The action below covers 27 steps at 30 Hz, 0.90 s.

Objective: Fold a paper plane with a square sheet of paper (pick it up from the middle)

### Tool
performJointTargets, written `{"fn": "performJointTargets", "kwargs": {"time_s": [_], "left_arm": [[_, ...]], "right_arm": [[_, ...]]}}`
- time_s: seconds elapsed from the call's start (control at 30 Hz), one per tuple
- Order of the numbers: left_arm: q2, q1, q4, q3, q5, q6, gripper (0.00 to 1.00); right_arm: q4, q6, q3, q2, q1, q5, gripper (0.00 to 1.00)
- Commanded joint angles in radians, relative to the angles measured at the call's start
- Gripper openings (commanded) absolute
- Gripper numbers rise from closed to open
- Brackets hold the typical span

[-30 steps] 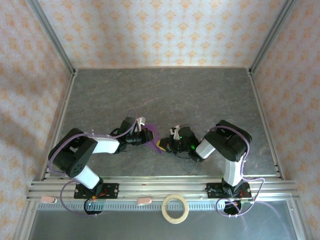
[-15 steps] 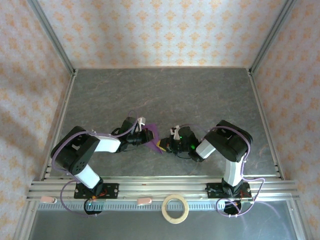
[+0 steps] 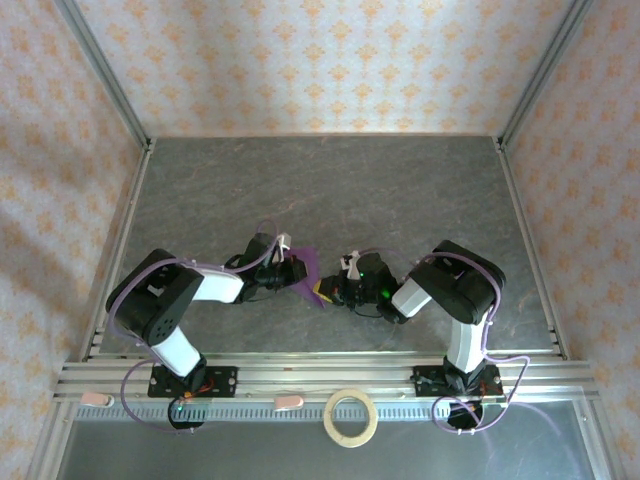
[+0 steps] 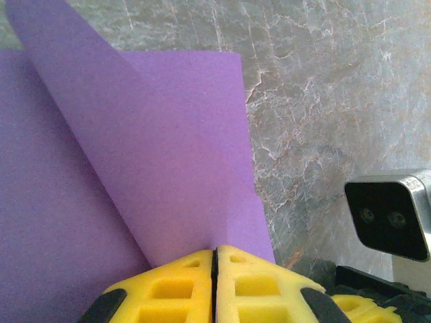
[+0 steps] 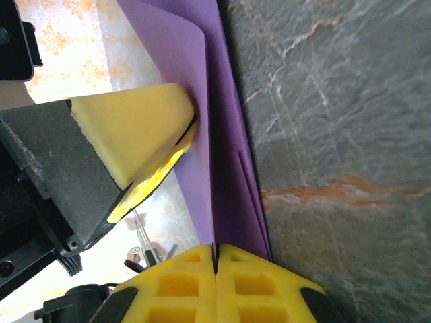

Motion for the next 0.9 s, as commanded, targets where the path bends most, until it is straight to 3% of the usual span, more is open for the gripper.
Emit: {"fn": "performJointTargets", "kwargs": {"time_s": [0.0, 0.47, 0.73, 0.87], "left_arm": [[0.023, -0.004, -0.034, 0.021, -0.040, 0.020, 0.11], [0.091, -0.004, -0.174, 0.065, -0.087, 0.062, 0.09], [0.093, -0.005, -0.168, 0.057, -0.081, 0.063, 0.09], [0.093, -0.005, -0.160, 0.057, -0.075, 0.062, 0.09]], "right_arm": [[-0.073, -0.009, -0.005, -0.006, -0.007, 0.015, 0.00], [-0.073, 0.000, -0.012, -0.026, -0.007, 0.020, 0.00], [-0.178, -0.047, -0.021, -0.113, 0.002, 0.039, 0.24], [-0.229, -0.062, 0.002, -0.099, 0.020, 0.045, 0.28]]}}
